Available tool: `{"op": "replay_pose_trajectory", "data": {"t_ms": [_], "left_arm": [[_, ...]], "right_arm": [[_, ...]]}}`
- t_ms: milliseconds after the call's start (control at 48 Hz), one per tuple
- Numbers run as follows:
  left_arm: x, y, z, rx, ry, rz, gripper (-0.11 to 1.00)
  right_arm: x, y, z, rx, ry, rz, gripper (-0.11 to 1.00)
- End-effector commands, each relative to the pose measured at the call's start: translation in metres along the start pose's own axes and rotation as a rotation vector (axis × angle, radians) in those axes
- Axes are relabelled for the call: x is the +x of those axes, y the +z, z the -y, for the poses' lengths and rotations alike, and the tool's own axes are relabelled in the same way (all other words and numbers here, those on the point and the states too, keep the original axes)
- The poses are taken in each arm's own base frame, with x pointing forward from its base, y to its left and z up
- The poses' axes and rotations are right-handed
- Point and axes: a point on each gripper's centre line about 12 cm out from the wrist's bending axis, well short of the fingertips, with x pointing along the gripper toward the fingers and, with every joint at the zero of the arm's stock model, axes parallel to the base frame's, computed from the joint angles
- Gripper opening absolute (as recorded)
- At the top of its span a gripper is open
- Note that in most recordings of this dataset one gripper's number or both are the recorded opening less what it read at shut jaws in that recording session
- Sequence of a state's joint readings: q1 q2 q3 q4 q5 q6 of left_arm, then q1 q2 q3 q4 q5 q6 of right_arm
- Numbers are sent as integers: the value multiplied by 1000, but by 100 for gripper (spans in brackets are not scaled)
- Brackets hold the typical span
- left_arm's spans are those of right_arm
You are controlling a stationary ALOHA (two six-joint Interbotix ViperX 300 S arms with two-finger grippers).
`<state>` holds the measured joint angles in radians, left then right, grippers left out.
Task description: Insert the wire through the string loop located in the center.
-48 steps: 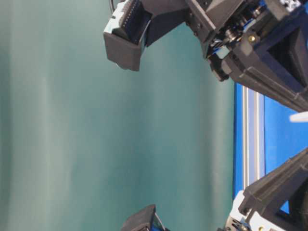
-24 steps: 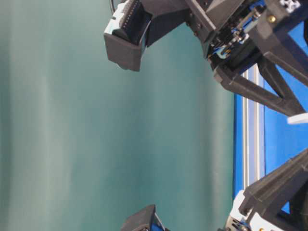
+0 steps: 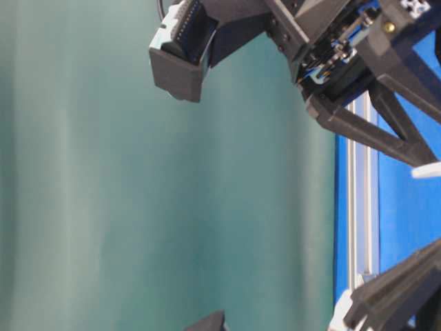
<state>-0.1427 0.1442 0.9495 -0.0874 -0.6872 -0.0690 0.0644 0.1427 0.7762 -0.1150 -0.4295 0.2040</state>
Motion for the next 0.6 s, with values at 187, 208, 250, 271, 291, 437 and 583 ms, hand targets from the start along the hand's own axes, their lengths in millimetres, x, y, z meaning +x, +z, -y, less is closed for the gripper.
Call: {"op": "replay_pose_trajectory", "data": {"t_ms": [187, 208, 250, 271, 291, 437, 583], "left_arm": [[-49, 0, -2, -10, -7, 25, 8], [-52, -1, -2, -9, -9, 27, 8], [-59, -3, -2, -8, -10, 25, 8], [-62, -4, -2, -8, -11, 25, 8], [-65, -5, -2, -7, -12, 22, 8], [-86, -13, -3, -13, -15, 18, 8], [-104, -21, -3, -33, -23, 0, 8]], "right_arm": [[-2, 11, 1, -2, 0, 32, 94], [-2, 11, 1, -2, 0, 32, 94], [-2, 11, 0, -4, 1, 32, 94], [-2, 11, 0, -4, 1, 32, 94], [-2, 10, 1, -2, 0, 31, 94], [-2, 11, 0, -4, 1, 32, 94], [-2, 10, 0, -4, 0, 31, 94]]}}
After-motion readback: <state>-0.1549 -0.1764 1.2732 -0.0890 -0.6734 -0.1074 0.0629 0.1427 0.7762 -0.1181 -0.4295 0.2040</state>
